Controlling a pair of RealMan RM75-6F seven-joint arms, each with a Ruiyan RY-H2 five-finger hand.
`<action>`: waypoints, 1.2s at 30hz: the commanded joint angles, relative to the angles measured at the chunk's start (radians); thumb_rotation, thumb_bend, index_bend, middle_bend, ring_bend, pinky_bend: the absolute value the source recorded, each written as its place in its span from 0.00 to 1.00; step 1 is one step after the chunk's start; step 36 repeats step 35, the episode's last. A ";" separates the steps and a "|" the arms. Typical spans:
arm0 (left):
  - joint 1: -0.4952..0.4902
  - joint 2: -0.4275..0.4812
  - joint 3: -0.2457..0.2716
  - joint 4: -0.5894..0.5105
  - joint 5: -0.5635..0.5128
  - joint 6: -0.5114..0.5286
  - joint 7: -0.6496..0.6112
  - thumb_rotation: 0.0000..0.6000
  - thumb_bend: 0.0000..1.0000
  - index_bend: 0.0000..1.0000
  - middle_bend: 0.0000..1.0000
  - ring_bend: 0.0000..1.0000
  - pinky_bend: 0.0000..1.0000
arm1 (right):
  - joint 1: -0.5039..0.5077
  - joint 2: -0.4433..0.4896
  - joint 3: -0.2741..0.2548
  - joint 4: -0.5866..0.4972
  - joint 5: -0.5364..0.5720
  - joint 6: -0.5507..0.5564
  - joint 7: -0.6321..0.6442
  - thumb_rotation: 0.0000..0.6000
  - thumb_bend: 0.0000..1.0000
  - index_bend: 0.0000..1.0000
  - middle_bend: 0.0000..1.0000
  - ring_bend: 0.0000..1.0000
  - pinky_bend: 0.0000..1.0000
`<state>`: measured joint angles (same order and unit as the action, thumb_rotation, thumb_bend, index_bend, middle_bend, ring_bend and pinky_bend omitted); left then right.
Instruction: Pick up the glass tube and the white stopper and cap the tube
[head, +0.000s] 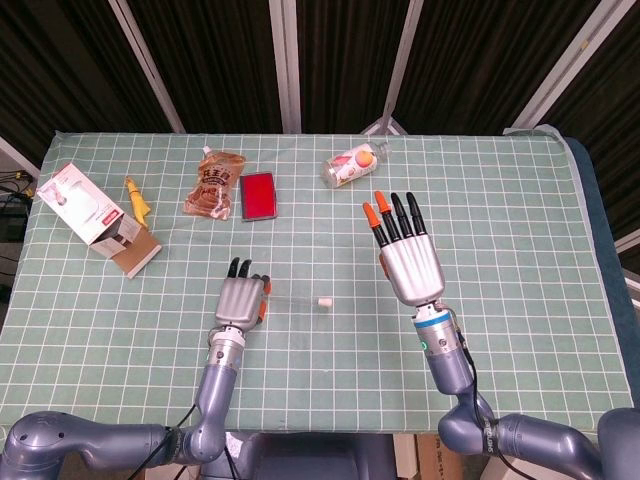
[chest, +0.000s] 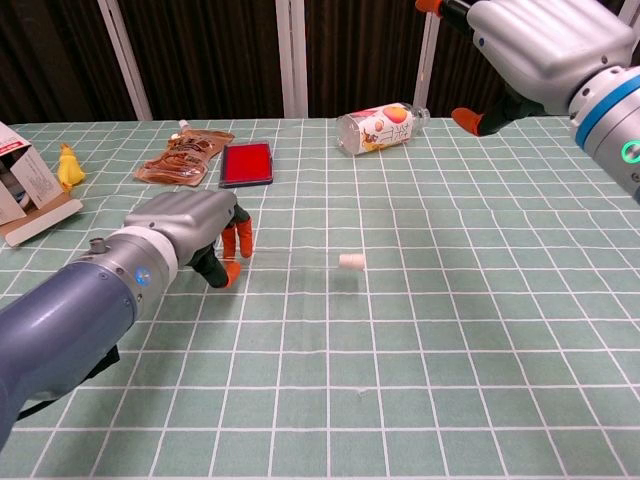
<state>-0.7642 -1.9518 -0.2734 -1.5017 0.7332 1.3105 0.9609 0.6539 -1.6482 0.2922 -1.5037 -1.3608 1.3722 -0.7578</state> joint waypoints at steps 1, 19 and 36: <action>-0.006 0.003 0.011 -0.008 -0.037 0.002 0.038 1.00 0.60 0.47 0.46 0.10 0.00 | -0.006 0.008 -0.003 -0.013 0.005 0.000 0.004 1.00 0.38 0.00 0.00 0.00 0.00; 0.049 0.147 0.000 -0.210 0.026 0.070 -0.040 1.00 0.25 0.16 0.21 0.04 0.00 | -0.094 0.087 -0.060 -0.132 0.020 0.049 0.028 1.00 0.38 0.00 0.00 0.00 0.00; 0.410 0.663 0.345 -0.254 0.654 0.281 -0.684 1.00 0.21 0.03 0.06 0.00 0.00 | -0.400 0.393 -0.247 -0.297 0.064 0.132 0.375 1.00 0.38 0.00 0.00 0.00 0.00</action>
